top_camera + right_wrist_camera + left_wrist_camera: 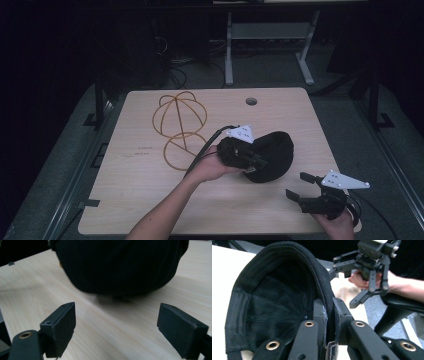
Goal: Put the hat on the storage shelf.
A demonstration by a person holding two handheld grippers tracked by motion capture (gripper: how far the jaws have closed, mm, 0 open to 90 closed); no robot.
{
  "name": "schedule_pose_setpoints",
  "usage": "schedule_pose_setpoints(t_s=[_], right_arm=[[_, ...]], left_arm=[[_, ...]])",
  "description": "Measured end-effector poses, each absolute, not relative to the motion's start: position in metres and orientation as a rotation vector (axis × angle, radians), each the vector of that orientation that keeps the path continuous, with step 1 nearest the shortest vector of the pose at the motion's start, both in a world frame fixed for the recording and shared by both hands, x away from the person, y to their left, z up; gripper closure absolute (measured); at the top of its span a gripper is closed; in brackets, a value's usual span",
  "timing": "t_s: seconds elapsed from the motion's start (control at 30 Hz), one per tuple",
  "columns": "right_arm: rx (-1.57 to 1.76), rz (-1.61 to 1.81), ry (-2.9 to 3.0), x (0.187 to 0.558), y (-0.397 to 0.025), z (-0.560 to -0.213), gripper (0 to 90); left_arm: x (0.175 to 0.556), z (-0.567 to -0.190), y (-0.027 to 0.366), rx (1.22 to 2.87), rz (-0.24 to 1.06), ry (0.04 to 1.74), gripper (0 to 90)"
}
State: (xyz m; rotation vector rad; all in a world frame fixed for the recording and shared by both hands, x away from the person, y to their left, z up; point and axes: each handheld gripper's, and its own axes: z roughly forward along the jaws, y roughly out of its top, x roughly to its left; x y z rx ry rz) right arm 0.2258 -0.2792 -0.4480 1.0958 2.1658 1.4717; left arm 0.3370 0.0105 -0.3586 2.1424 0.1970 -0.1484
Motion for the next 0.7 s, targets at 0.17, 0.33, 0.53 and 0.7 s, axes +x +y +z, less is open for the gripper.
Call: schedule_pose_setpoints(t_s=[0.17, 0.33, 0.53, 0.7], right_arm=[[1.067, 1.500, 2.121, 0.226, -0.276, -0.443, 14.8], [1.073, 1.528, 2.106, 0.226, -0.275, -0.442, 14.8], [1.100, 1.588, 2.071, 0.227, -0.282, -0.442, 16.8], [1.080, 1.642, 2.076, 0.226, -0.285, -0.443, 26.5]], left_arm=[[0.334, -0.356, 0.008, 2.116, -0.194, 0.171, 81.9], [0.331, -0.353, 0.005, 2.106, -0.223, 0.148, 81.9], [0.323, -0.348, 0.000, 2.094, -0.243, 0.083, 82.0], [0.318, -0.345, -0.006, 2.088, -0.255, 0.051, 82.0]])
